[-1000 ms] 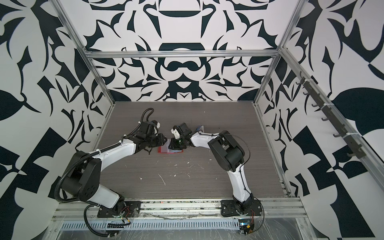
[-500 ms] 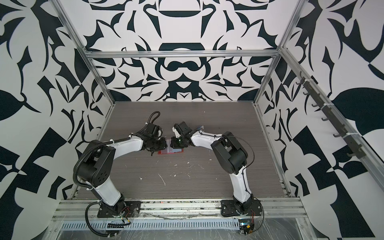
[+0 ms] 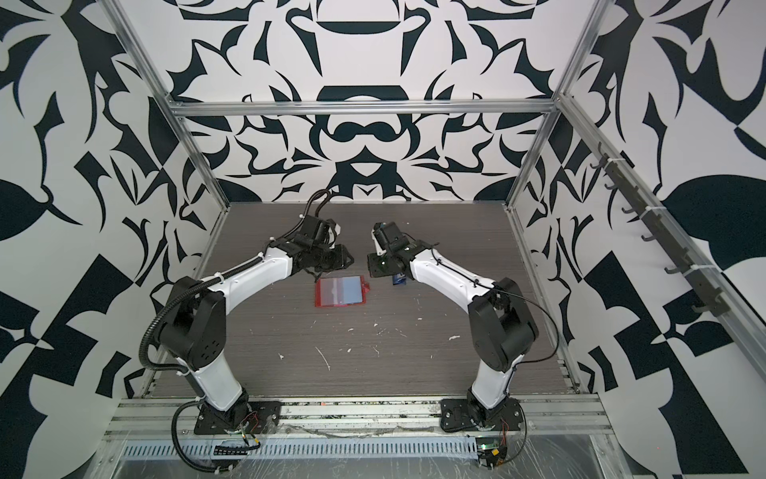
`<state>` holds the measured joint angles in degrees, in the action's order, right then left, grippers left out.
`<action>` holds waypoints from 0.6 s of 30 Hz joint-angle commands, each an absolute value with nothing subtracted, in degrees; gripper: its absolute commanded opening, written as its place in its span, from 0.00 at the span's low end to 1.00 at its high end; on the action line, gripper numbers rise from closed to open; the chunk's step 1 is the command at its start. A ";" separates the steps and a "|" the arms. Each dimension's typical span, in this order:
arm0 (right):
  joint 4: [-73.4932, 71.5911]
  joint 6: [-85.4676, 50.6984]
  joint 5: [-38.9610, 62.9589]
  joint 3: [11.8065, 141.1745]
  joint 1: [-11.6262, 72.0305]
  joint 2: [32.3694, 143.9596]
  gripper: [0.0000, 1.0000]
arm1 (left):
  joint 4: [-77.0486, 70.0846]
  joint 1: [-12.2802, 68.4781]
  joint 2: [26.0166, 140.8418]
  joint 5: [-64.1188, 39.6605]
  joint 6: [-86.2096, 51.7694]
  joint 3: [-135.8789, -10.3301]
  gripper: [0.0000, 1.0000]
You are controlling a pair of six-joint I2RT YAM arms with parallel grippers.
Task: Insert credit cards into a card holder
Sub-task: Pick up the credit card from the storage box.
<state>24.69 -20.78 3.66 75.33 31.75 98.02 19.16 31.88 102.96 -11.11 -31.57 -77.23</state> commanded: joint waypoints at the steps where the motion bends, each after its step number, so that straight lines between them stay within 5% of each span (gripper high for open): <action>1: 28.06 -18.04 2.37 73.85 27.80 94.34 0.31 | 23.73 34.20 108.18 -13.71 -30.94 -82.54 0.43; 18: 31.06 -17.71 7.47 77.57 20.57 101.26 0.48 | 29.35 36.47 130.46 -22.94 -33.22 -105.02 0.46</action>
<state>29.85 -17.82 7.51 74.37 20.56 101.36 26.94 36.56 128.31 -20.03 -32.16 -102.72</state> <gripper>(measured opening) 0.475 0.459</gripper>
